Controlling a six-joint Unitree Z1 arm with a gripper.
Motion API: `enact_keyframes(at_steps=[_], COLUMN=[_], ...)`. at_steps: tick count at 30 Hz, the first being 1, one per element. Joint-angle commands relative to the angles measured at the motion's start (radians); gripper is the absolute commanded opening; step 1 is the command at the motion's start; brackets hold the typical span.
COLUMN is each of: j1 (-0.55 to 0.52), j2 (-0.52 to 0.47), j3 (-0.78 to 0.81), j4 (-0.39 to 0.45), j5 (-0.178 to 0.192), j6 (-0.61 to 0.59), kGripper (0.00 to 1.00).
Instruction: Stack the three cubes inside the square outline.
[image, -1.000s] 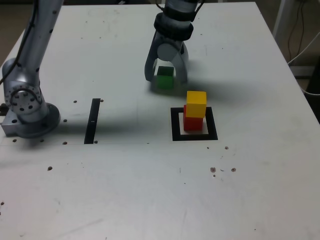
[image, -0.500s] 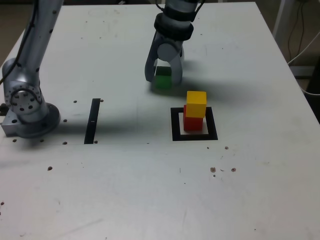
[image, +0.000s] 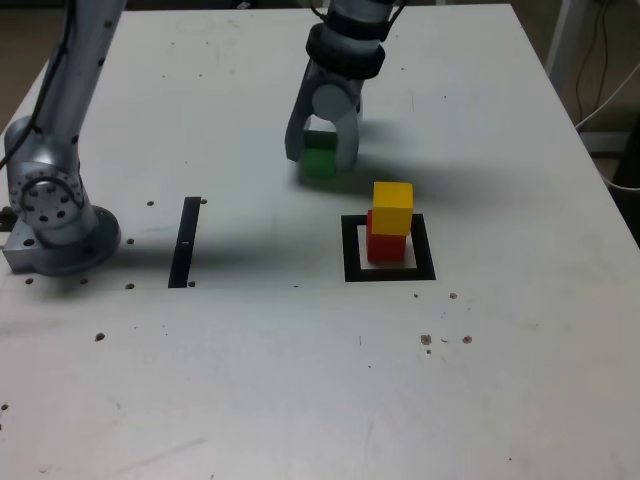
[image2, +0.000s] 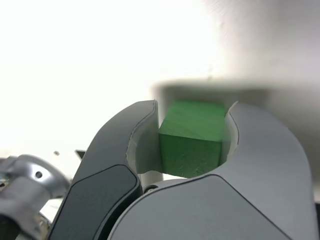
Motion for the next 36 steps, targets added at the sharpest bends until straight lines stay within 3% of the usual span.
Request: enact_keyframes(at_steps=[1, 10, 21, 27, 36], j1=[-0.016, -0.065, -0.085, -0.125, -0.274], j2=[-0.042, -0.115, -0.127, -0.129, -0.120], j3=[-0.032, -0.170, -0.211, -0.231, -0.269], j4=[0.042, 0.215, 0.265, 0.288, 0.304], j5=[0.012, 0.026, 0.014, -0.034, -0.105], j6=[-0.012, -0.049, -0.071, -0.124, -0.264], kGripper=[0.30, 0.30, 0.30, 0.30, 0.30])
